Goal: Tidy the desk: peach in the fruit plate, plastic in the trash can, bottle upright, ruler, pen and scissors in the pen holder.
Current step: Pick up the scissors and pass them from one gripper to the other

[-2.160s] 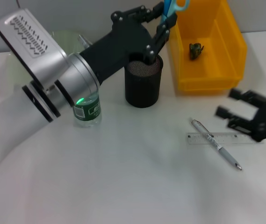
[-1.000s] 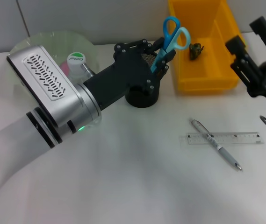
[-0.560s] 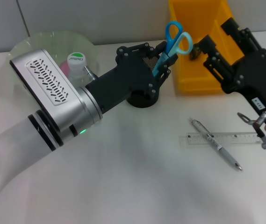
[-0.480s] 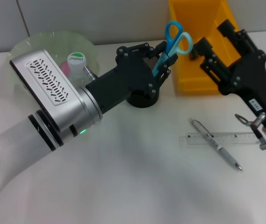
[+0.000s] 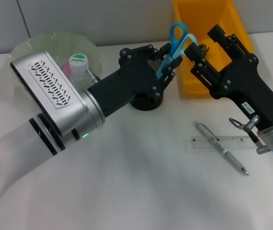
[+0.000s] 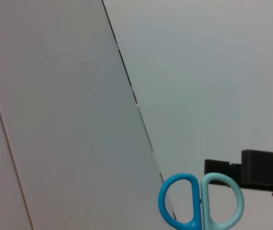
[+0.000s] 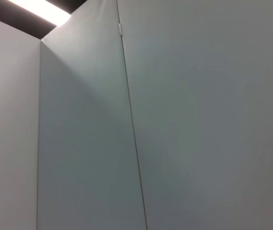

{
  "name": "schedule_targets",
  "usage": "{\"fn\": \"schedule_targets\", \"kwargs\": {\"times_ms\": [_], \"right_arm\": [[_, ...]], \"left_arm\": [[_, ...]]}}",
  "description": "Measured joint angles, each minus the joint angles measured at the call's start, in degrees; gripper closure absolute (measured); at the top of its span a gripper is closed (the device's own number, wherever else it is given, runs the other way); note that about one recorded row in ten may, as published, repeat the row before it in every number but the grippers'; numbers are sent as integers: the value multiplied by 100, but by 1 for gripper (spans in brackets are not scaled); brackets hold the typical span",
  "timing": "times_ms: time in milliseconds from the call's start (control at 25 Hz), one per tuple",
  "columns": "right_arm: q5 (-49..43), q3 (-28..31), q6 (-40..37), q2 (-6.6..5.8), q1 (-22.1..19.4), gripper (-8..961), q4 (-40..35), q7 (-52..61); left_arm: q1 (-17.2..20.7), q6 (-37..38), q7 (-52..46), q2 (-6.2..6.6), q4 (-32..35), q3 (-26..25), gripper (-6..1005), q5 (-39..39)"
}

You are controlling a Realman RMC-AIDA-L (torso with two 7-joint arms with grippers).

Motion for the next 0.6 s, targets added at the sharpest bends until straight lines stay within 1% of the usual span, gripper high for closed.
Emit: {"fn": "schedule_targets", "kwargs": {"times_ms": [360, 560, 600], "right_arm": [[-55, -25, 127, -5, 83, 297, 12, 15], [-59, -20, 188, -1, 103, 438, 18, 9], [-60, -14, 220, 0, 112, 448, 28, 9]], "left_arm": [[0, 0, 0, 0, 1, -1, 743, 3], [0, 1, 0, 0, 1, -1, 743, 6], [0, 10, 0, 0, 1, -1, 743, 7]]}}
